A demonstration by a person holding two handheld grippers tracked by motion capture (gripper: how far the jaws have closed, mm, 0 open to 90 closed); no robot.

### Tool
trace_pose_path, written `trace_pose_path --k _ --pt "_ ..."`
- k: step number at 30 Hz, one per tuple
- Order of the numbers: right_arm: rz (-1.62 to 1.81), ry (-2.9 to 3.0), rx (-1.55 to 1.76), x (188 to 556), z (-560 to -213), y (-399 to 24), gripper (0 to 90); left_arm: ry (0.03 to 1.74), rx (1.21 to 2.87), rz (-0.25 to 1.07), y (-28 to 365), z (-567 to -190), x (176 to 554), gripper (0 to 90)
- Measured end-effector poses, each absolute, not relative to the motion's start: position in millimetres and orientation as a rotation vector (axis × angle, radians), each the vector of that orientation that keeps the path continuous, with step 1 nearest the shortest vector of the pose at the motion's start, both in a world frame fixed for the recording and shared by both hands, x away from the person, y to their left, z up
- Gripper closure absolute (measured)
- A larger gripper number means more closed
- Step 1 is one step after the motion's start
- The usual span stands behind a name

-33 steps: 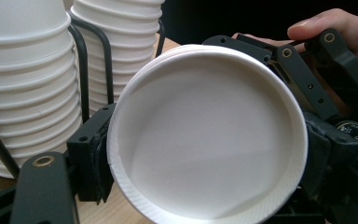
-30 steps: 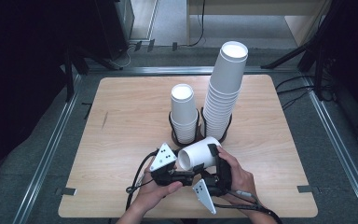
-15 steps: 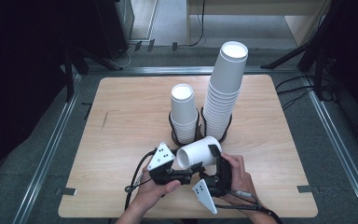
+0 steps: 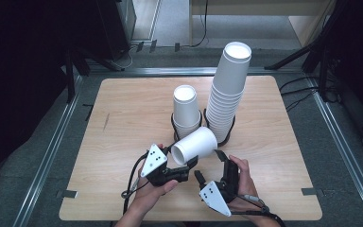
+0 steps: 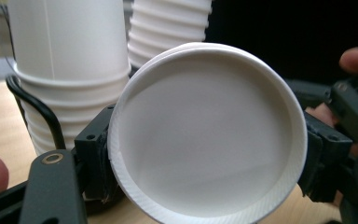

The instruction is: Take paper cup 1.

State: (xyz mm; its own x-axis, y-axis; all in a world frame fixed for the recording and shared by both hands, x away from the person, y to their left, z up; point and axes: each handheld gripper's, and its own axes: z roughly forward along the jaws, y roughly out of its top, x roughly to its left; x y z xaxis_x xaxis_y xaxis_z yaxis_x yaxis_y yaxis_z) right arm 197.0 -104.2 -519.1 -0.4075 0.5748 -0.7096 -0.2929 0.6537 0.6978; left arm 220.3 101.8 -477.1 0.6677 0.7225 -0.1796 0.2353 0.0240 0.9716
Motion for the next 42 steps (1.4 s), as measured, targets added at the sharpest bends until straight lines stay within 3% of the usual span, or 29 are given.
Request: trace_pose_path --k 23,42 --pt "1.428 1.820 0.794 208.3 -483.4 -130.3 1.4 0.802 1.324 0.518 118.3 -474.6 219.0 22.9" --pt "1.800 1.751 1.322 213.6 -454.2 -134.2 0.0 0.778 1.279 0.519 112.5 -480.5 217.4 22.9"
